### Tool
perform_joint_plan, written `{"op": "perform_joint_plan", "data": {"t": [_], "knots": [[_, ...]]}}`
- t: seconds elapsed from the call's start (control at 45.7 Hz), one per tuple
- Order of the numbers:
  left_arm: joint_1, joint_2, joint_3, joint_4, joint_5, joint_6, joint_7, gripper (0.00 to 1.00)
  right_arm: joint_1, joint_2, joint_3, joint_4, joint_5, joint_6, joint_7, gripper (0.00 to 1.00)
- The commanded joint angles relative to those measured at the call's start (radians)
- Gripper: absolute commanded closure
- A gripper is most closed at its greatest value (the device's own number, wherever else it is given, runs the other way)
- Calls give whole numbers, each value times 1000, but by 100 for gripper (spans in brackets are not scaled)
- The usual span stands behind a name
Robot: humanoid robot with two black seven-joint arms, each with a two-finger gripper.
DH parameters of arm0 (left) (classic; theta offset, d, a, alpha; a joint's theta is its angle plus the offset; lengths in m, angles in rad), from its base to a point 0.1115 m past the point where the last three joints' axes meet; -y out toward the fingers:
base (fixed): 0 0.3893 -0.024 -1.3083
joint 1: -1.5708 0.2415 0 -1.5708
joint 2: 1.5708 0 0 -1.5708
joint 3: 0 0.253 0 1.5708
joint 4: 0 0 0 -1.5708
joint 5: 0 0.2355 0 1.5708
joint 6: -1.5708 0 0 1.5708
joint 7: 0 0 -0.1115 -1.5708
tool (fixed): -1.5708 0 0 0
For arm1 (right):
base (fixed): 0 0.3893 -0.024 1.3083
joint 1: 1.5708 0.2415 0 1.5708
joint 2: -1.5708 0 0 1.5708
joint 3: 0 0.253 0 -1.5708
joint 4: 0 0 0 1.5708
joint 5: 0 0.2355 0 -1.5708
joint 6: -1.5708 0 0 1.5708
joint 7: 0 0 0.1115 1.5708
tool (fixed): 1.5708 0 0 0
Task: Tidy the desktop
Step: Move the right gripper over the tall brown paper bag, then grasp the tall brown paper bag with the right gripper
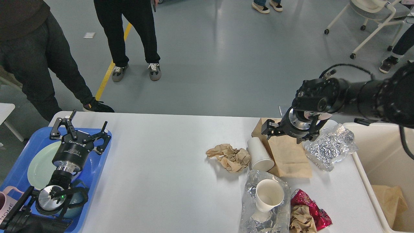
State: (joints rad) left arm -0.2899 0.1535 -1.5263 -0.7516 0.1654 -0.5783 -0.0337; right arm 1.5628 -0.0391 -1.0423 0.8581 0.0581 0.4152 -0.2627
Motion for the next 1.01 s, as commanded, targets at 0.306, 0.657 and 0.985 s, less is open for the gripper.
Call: {"op": "perform_joint_plan", "data": {"t": [0.306, 0.657, 0.985], "knots": [[0, 0, 0, 0, 0, 0, 0, 3, -256, 120, 22, -318, -90, -125, -1, 2], [0, 0, 0, 0, 0, 0, 0, 3, -415, 139, 24, -475, -104, -190, -1, 5], [0, 0, 0, 0, 0, 0, 0, 3, -461, 145, 33, -464, -101, -207, -1, 38]]}}
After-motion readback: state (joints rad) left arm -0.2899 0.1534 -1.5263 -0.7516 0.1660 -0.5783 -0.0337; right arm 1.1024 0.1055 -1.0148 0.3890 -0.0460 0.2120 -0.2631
